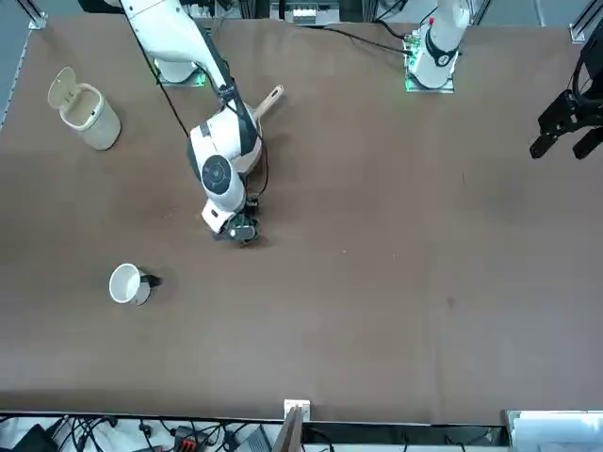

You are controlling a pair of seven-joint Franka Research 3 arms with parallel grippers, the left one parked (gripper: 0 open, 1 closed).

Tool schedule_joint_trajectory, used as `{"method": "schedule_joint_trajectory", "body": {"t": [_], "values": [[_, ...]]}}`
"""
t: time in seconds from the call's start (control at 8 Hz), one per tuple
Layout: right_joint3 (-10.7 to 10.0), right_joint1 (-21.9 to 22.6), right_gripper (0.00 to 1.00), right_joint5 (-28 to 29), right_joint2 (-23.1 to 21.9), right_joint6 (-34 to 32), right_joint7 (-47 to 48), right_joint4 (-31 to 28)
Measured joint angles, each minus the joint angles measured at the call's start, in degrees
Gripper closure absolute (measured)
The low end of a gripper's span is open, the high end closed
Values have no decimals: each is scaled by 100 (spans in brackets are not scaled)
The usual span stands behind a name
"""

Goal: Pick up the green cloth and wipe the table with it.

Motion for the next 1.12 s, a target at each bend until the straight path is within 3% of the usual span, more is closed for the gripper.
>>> {"method": "schedule_joint_trajectory", "body": {"t": [0.25, 0.38, 0.62, 1.0, 1.12], "values": [[-222, -47, 91, -14, -431, -841, -137, 138], [-468, -114, 91, -44, -818, -1545, -545, 163], [-1148, -298, 91, -352, -1488, -2670, -1705, 124], [-2179, -643, 92, -645, -1804, -2946, -3723, -324], [-2291, -953, 92, -649, -1804, -2816, -4262, -473]]}}
